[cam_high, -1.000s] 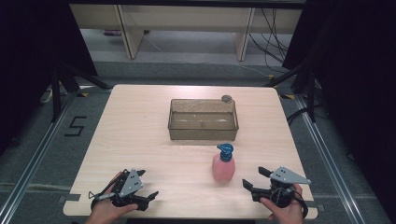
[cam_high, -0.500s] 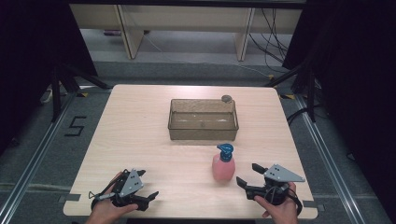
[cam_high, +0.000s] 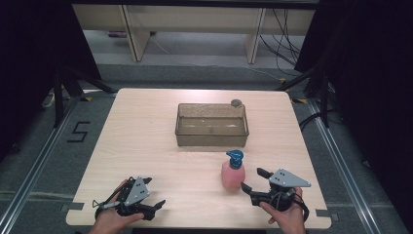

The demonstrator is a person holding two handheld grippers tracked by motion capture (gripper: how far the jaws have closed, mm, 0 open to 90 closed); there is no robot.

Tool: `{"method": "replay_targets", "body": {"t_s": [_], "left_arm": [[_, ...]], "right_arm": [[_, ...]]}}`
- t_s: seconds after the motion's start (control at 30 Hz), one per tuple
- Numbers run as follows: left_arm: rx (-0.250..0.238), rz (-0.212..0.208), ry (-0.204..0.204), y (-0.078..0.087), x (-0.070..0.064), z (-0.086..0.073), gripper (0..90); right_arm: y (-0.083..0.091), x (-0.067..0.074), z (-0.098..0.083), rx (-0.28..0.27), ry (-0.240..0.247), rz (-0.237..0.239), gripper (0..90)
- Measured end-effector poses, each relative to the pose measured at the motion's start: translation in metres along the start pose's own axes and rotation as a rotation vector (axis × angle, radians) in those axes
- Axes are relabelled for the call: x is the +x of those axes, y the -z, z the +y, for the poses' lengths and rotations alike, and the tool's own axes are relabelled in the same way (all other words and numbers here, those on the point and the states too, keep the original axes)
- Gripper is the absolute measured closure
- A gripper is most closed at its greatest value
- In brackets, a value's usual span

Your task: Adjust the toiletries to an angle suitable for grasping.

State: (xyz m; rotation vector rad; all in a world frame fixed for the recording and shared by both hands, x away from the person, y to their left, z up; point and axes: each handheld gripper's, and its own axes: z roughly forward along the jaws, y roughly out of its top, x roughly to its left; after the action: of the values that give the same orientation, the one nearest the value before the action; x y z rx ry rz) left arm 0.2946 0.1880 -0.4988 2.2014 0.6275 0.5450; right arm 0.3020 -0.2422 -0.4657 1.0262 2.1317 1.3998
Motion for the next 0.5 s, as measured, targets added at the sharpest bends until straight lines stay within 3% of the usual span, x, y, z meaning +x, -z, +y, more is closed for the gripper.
{"method": "replay_targets", "body": {"t_s": [0.07, 0.13, 0.17, 0.2, 0.23, 0.27, 0.4, 0.5], "left_arm": [[-0.003, 0.003, -0.002, -0.0002, -0.0005, -0.0002, 14.9], [-0.002, 0.001, 0.000, -0.0004, -0.0005, -0.0002, 14.9], [-0.003, 0.003, -0.001, -0.0003, -0.0003, -0.0001, 14.9], [0.000, -0.001, 0.000, 0.0000, -0.0002, 0.0000, 14.9], [0.000, -0.001, 0.000, 0.0001, -0.0002, -0.0001, 14.9], [0.000, -0.001, 0.000, 0.0001, -0.0001, -0.0001, 14.9], [-0.003, 0.001, 0.000, 0.0002, -0.0001, 0.0000, 14.9], [-0.002, 0.000, 0.000, 0.0001, -0.0001, 0.0001, 14.9]], "right_arm": [[-0.0011, 0.0010, 0.0009, 0.000, -0.016, 0.008, 22.8], [-0.0017, 0.0000, 0.0018, 0.002, -0.002, 0.010, 22.9], [-0.0022, 0.0018, 0.0022, 0.013, -0.023, 0.010, 23.0], [-0.0049, -0.0007, 0.0029, -0.008, 0.024, -0.003, 23.1], [-0.0059, 0.0020, 0.0029, -0.006, -0.012, 0.008, 23.2], [-0.0059, 0.0004, 0.0040, 0.002, 0.013, 0.004, 23.2], [-0.0088, 0.0029, 0.0055, -0.002, -0.004, 0.012, 23.3], [-0.0098, 0.0011, 0.0072, -0.004, 0.027, 0.007, 23.4]]}}
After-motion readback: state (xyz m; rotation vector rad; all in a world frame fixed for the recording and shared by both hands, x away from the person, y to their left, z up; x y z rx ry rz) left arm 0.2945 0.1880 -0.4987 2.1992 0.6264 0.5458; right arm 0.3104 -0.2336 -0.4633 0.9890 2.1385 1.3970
